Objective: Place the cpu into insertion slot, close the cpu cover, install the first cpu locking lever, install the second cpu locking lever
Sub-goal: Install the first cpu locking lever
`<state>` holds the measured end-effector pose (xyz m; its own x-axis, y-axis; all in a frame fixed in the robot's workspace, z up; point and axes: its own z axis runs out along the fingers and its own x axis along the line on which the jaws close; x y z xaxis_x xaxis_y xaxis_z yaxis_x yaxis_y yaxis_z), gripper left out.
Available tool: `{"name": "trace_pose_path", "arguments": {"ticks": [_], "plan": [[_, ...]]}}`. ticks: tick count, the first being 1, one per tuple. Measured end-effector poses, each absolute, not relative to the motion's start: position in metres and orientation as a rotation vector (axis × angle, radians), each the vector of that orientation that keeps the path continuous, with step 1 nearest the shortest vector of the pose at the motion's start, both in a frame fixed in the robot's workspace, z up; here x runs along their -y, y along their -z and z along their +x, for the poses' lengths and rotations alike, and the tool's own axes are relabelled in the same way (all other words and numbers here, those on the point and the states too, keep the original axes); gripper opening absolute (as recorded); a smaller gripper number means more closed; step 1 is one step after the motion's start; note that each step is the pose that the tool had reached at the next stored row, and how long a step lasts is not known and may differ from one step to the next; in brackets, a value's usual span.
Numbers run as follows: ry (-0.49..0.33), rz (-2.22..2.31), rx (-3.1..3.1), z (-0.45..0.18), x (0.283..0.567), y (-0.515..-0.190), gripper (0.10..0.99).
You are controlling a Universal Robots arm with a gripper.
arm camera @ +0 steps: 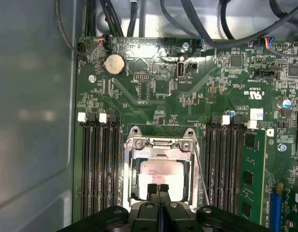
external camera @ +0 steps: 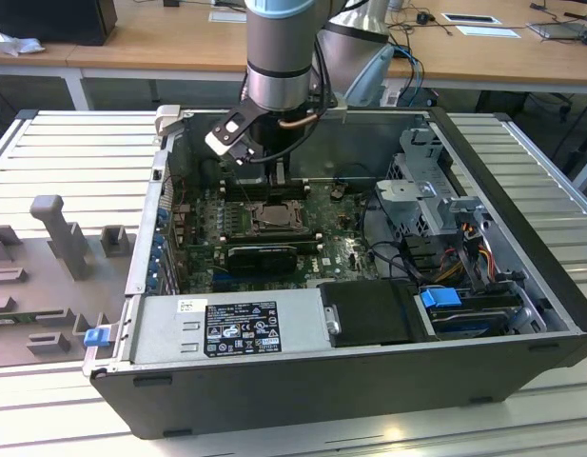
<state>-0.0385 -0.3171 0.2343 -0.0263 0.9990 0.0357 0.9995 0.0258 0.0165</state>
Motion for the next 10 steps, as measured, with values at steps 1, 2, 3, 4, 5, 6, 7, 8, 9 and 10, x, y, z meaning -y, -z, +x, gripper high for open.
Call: {"name": "trace_pose_path", "arguments": {"ticks": [1, 2, 3, 4, 5, 6, 7, 8, 9, 10], "plan": [[0.058, -2.182, 2.240, -0.039, 0.317, -0.234, 0.106], [0.058, -2.182, 2.240, -0.039, 0.317, -0.237, 0.106], [0.057, -2.182, 2.240, -0.039, 0.317, -0.240, 0.106], [0.057, -2.182, 2.240, -0.039, 0.317, -0.241, 0.106], [0.054, -2.184, 2.241, -0.039, 0.317, -0.245, 0.106], [0.051, -2.185, 2.243, -0.039, 0.317, -0.248, 0.106], [0.050, -2.186, 2.243, -0.039, 0.317, -0.250, 0.106], [0.048, -2.186, 2.244, -0.039, 0.317, -0.253, 0.106], [0.046, -2.188, 2.245, -0.039, 0.317, -0.259, 0.106], [0.044, -2.188, 2.246, -0.039, 0.317, -0.265, 0.106]]}}
